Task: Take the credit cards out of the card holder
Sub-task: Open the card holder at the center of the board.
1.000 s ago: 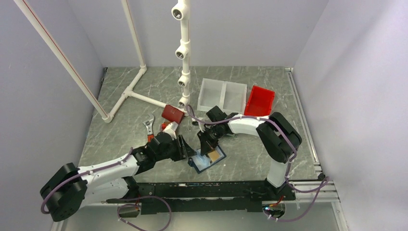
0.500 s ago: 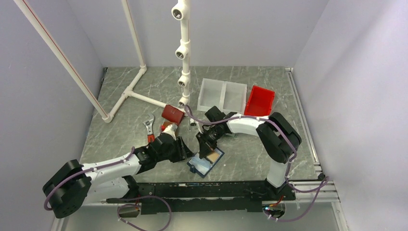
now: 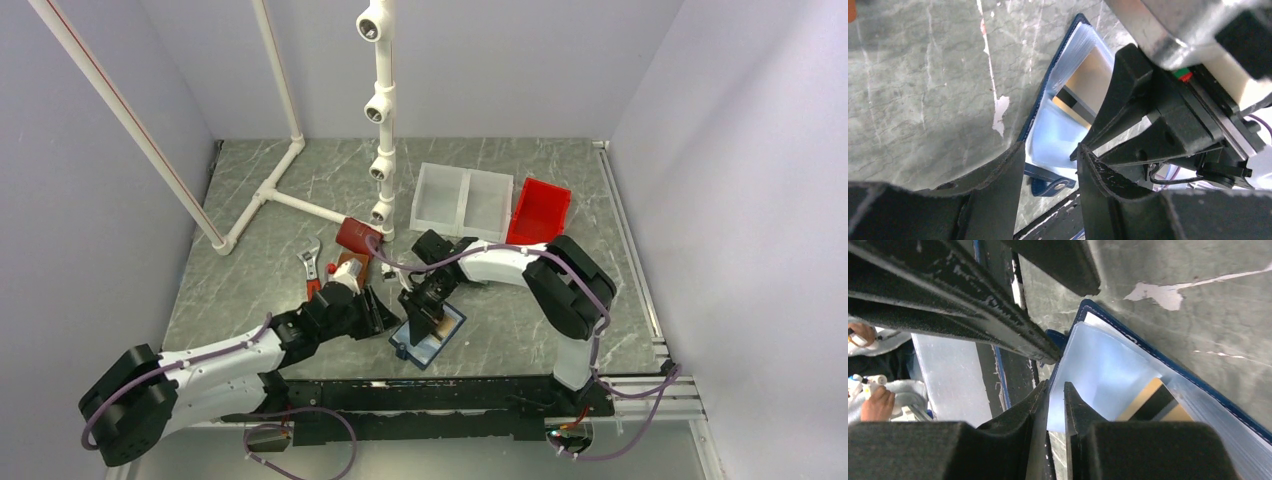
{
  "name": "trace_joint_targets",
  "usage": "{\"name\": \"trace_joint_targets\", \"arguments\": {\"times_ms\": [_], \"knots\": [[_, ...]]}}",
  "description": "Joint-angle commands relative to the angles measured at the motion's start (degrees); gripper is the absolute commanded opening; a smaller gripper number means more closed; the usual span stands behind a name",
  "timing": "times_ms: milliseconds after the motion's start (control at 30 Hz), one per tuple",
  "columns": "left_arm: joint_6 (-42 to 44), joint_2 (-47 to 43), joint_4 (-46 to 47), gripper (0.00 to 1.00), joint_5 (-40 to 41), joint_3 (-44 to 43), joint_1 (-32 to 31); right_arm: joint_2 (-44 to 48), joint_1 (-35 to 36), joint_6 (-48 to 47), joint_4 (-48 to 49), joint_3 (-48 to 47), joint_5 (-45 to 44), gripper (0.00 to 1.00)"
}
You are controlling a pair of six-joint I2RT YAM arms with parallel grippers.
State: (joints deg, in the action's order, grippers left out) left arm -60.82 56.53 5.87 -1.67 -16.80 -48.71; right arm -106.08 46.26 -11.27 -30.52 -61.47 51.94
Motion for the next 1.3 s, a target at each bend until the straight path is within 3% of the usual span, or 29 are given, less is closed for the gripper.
{"name": "trace_joint_targets", "arguments": {"times_ms": [0, 200, 367, 633, 833, 1267], "knots": [[-0.42, -1.42, 3.51, 0.47, -0.35, 1.88, 0.2, -0.82, 1.51, -3.69, -3.33, -2.39, 1.92, 0.21], [-1.14, 1.57, 9.83, 0.44, -1.1, 2.93, 0.2, -0.84, 1.64, -4.79, -4.53, -2.94, 2.23, 0.22], [-0.85, 9.39, 16.21, 0.41, -3.51, 1.3, 0.24, -0.53, 1.55, -5.23, -4.84, -3.12, 1.55, 0.23], [-1.93, 18.96, 24.76, 0.28, -6.86, 1.05, 0.23, -0.02, 1.08, -5.7, -5.17, -3.3, 0.98, 0.23], [-1.69, 19.89, 20.48, 0.21, -6.71, -0.16, 0.21, 0.15, 0.77, -6.16, -5.45, -3.54, -0.53, 0.23], [-0.34, 19.16, 15.31, 0.21, -6.27, -1.18, 0.24, 2.54, -2.5, -6.57, -5.18, -3.2, -4.04, 0.24]]}}
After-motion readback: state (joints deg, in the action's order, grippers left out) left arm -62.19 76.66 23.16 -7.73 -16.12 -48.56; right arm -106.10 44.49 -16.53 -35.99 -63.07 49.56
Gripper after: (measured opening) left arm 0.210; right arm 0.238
